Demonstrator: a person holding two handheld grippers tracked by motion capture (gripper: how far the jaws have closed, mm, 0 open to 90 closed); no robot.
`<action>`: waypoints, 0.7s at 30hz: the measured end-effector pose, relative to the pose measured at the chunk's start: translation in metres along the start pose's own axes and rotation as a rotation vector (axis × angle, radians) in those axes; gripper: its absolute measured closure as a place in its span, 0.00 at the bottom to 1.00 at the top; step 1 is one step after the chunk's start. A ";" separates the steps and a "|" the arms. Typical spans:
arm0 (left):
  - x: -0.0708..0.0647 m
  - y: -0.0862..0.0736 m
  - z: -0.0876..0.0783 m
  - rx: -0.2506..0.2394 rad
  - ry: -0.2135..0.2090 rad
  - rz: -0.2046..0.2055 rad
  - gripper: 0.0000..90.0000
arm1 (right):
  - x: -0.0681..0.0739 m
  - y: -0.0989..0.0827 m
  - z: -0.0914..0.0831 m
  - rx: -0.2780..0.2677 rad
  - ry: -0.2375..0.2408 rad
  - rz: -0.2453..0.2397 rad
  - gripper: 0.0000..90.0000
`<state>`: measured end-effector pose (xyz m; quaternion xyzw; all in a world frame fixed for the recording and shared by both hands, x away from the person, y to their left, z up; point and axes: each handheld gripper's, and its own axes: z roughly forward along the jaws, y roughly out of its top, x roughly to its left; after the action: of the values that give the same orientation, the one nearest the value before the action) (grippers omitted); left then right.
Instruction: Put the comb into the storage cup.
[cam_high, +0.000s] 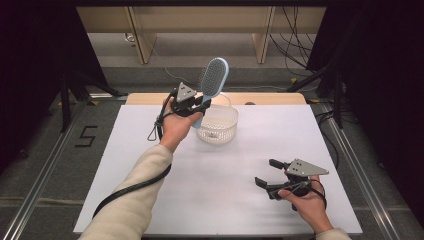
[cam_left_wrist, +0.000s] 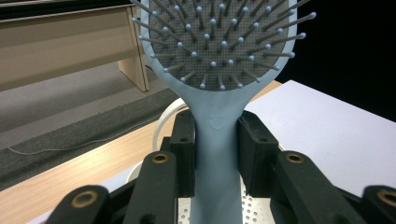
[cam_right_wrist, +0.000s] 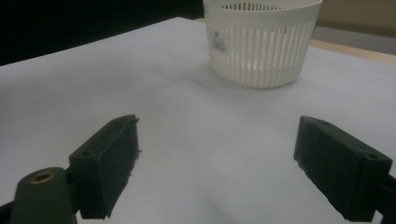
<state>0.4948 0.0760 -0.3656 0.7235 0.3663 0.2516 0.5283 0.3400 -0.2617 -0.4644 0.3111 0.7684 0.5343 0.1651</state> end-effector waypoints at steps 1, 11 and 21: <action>0.000 0.001 0.000 0.000 0.000 0.000 0.77 | 0.000 0.000 0.000 0.000 0.001 0.000 0.17; 0.000 0.005 0.003 0.005 0.008 0.007 0.77 | 0.000 0.000 0.000 0.000 0.000 0.000 0.17; -0.001 0.006 0.006 0.009 0.008 0.006 0.77 | 0.000 0.000 0.000 0.000 -0.001 -0.001 0.17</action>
<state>0.5005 0.0707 -0.3622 0.7258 0.3673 0.2544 0.5231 0.3399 -0.2620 -0.4644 0.3110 0.7684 0.5343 0.1656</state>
